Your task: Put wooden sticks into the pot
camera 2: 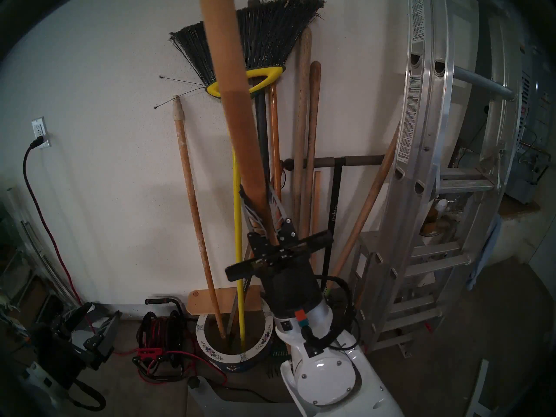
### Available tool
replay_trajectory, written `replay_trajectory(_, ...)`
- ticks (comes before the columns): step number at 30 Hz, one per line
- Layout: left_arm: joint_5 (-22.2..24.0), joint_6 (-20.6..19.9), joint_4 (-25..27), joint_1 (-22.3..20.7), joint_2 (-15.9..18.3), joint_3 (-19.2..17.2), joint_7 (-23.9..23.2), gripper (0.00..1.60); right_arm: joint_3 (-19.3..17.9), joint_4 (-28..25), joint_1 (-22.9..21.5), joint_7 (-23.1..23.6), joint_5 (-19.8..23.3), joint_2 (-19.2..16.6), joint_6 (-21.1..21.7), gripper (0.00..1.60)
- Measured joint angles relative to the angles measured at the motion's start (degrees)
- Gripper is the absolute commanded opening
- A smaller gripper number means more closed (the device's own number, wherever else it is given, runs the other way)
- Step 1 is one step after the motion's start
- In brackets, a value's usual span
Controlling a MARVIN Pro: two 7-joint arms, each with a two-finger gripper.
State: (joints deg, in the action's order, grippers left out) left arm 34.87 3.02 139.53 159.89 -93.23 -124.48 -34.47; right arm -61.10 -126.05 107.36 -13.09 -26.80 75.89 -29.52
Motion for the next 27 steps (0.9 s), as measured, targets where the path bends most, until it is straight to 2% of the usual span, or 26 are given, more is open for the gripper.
replay_trajectory(12,-0.1,-0.2,0.0,-0.2,-0.3,-0.1,-0.2,1.60,5.7,-0.5,-6.5,2.7,-0.4,-1.7,14.0,0.00)
replay_trajectory(16,-0.1,-0.2,0.0,-0.2,-0.4,-0.1,-0.3,1.60,6.8,-0.3,-8.3,3.0,0.2,-1.5,16.9,0.00)
replay_trajectory(27,-0.2,-0.4,0.0,-0.4,-0.8,-0.1,-0.4,1.60,11.6,1.6,-15.3,1.2,3.4,-0.3,27.4,0.00)
